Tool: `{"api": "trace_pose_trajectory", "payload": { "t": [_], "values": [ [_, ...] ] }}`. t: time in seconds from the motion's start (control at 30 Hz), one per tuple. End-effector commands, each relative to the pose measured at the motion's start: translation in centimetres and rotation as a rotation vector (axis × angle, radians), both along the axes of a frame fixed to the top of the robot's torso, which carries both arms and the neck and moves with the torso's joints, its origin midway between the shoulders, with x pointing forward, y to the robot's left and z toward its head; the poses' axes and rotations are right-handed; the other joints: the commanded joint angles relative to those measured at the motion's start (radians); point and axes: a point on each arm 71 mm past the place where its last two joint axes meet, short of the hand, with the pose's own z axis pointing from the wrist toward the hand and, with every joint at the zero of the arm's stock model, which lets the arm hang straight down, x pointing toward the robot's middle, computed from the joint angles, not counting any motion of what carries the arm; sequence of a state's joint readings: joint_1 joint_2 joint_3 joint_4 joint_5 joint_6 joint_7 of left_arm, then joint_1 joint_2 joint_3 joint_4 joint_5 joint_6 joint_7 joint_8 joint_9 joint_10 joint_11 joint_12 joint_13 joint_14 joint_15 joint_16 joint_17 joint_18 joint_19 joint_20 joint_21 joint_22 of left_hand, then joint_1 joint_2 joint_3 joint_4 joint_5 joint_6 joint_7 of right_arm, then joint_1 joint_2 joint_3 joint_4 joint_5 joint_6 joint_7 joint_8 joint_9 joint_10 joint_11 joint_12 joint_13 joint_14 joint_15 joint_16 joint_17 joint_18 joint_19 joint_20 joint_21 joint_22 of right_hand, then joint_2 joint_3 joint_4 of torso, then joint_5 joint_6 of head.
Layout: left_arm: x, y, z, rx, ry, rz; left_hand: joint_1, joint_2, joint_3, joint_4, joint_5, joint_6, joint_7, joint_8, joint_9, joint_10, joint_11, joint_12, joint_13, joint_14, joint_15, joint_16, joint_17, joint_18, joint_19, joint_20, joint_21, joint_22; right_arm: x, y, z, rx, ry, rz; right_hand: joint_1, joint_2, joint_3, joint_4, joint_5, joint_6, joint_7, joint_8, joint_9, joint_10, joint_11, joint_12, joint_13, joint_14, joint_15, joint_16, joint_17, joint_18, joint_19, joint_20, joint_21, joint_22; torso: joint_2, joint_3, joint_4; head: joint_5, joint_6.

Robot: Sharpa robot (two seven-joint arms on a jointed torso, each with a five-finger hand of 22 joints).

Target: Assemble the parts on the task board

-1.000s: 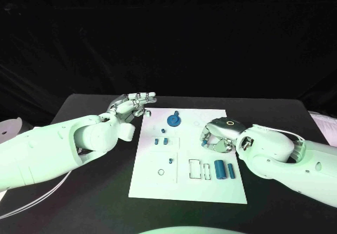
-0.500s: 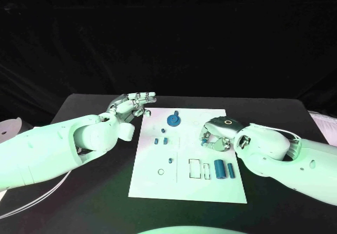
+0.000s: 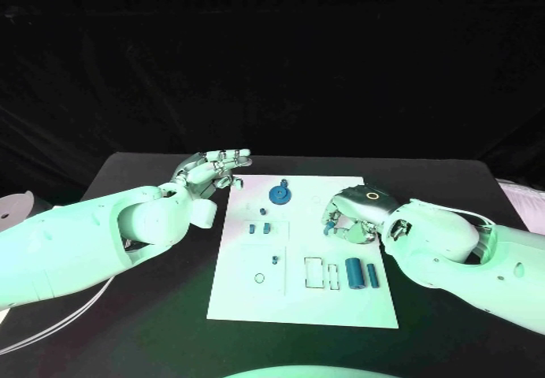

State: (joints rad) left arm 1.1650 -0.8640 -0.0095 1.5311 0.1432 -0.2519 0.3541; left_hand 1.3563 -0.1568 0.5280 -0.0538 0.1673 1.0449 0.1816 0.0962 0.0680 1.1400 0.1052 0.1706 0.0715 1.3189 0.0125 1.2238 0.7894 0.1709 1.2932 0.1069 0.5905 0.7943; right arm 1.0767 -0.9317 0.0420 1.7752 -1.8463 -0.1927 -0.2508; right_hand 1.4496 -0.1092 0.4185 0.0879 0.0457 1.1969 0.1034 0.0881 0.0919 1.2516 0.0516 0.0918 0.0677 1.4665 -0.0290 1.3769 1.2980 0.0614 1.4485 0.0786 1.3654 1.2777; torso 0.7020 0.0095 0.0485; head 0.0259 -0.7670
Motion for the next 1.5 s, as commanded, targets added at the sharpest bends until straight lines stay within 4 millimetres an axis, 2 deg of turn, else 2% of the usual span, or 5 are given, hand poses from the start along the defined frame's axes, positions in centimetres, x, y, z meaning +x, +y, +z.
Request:
{"api": "trace_pose_trajectory", "payload": {
  "t": [0.03,0.3,0.4,0.77,1.5],
  "values": [
    [0.0,-0.2,0.1,-0.013,-0.005,-0.014,0.002,0.01,-0.003,-0.001,-0.006,-0.002,0.001,0.001,-0.001,-0.006,0.0,0.003,-0.001,-0.008,0.001,-0.006,-0.001,0.01,-0.004,-0.001,-0.004,-0.001,-0.4,0.2,1.1,0.043,-0.028,0.015,0.019,0.017,0.006,-0.002,0.005,0.008,0.001,0.002,0.001,0.017,-0.007,0.002,-0.001,0.058,-0.005,0.007,0.001,0.005,-0.001,-0.009,0.005,0.002,0.0,-0.0005,0.0,-0.001,0.001],
    [0.0,-0.3,0.1,-0.015,-0.008,-0.015,0.002,0.011,-0.005,-0.001,-0.007,-0.003,0.001,0.001,-0.001,-0.009,0.001,0.004,-0.002,-0.008,0.001,-0.005,-0.002,0.01,-0.005,-0.001,-0.004,-0.001,-2.1,2.9,2.6,0.106,-0.047,0.105,0.02,0.015,0.008,-0.005,0.006,0.009,0.003,0.001,0.002,0.017,-0.006,-0.001,-0.001,0.058,-0.005,0.008,0.002,0.004,0.0,-0.01,0.006,0.003,0.001,0.0,-0.0006,0.004,0.002],
    [0.0,-0.5,0.1,-0.017,-0.009,-0.018,0.001,0.011,-0.005,-0.002,-0.007,-0.003,0.001,0.001,-0.001,-0.009,0.001,0.004,-0.002,-0.008,0.001,-0.005,-0.002,0.01,-0.005,-0.001,-0.004,-0.001,-3.1,4.8,2.3,0.139,-0.026,0.159,0.02,0.014,0.009,-0.006,0.006,0.009,0.003,0.001,0.002,0.017,-0.006,-0.002,-0.002,0.058,-0.004,0.007,0.001,0.004,0.0,-0.01,0.006,0.003,0.0,-0.0006,0.0043,0.005,-0.001],
    [0.0,-0.8,0.1,-0.02,-0.01,-0.025,0.001,0.011,-0.005,-0.002,-0.007,-0.003,0.001,0.0,-0.001,-0.01,0.001,0.004,-0.002,-0.008,0.001,-0.005,-0.002,0.01,-0.005,-0.001,-0.004,-0.001,-6.0,10.3,-0.3,0.21,0.069,0.301,0.021,0.013,0.016,-0.012,0.007,0.006,0.008,-0.004,0.002,0.015,-0.003,-0.01,-0.002,0.058,-0.002,0.007,0.0,0.005,-0.001,-0.009,0.004,0.0,0.001,-0.0028,0.0026,0.03,-0.014],
    [0.0,-1.0,0.1,-0.023,-0.009,-0.031,0.001,0.011,-0.005,-0.002,-0.007,-0.003,0.001,0.0,-0.001,-0.01,0.001,0.004,-0.002,-0.008,0.001,-0.005,-0.002,0.01,-0.005,-0.001,-0.004,-0.001,-5.4,11.4,-4.0,0.139,0.159,0.295,0.021,0.013,0.019,-0.016,0.008,0.004,0.011,-0.007,0.002,0.015,-0.001,-0.014,-0.002,0.057,-0.001,0.007,-0.001,0.005,-0.002,-0.008,0.002,-0.002,0.002,0.0009,0.0011,0.038,-0.022]
  ]
}}
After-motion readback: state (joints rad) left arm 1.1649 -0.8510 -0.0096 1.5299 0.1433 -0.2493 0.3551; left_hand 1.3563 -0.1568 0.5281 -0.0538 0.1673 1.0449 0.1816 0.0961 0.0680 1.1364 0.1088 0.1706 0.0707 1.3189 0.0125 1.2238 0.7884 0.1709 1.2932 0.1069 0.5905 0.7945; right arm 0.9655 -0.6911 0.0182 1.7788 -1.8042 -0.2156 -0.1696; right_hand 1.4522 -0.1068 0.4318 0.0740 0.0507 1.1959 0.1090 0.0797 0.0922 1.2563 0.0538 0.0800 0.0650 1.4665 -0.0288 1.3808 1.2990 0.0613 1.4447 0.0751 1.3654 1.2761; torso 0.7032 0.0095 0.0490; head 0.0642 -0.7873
